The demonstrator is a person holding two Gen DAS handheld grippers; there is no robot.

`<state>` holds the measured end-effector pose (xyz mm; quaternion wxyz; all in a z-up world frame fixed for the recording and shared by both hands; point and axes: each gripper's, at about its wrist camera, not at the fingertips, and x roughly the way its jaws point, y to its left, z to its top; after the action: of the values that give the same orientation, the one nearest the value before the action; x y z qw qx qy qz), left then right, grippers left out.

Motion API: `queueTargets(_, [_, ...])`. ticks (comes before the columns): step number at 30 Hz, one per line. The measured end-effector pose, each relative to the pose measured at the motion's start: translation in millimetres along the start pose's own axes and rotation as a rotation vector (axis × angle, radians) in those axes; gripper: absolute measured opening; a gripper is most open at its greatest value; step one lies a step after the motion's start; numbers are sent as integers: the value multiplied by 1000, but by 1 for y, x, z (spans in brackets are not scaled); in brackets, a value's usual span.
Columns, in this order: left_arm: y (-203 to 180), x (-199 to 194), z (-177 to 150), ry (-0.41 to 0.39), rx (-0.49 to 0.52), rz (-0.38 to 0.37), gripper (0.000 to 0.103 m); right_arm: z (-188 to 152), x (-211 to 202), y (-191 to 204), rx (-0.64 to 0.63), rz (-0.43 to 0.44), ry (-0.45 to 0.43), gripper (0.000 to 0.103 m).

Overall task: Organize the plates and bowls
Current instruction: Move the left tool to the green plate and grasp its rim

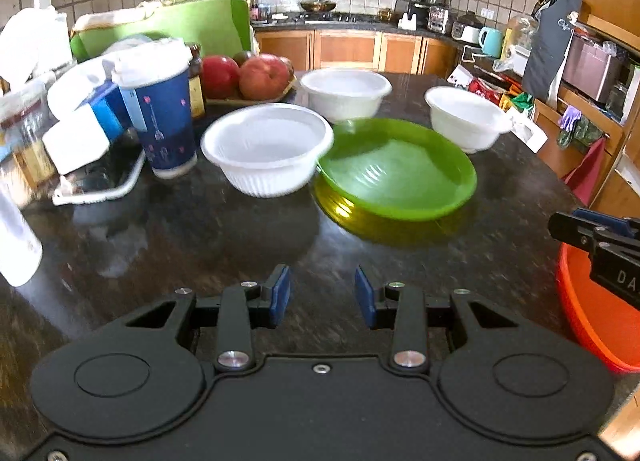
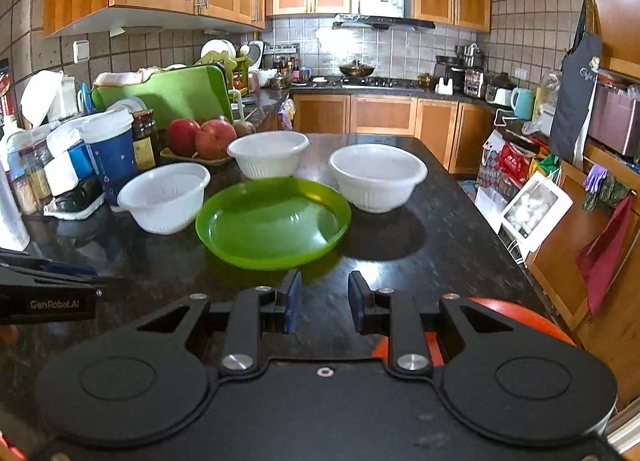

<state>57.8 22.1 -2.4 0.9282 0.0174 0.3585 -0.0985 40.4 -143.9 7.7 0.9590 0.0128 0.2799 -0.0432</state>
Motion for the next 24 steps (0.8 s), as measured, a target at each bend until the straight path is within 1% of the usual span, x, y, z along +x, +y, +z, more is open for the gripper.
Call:
queueTargets(4, [8,9,11,-18,9,-12,46,10,15,12,21,-44,-11,27])
queueTargets(9, [11,23,25,-23,22,-33,46,26,33,6,59,-42,27,26])
queueTargets(13, [9,37,39,-12,10,-39,46,41,56,-6,66,-26,77,27])
queueTargets(16, [4,50,48,4,-5,-26,46,50,81,-16,80,-19,116,27])
queueTargets(21, [-6,76,56,54,-27,-5,46,57,125,-41,153,26,212,27])
queueTargets(24, [-11,89,58,76,-32,13,46,58,147,-50,171,34,243,27])
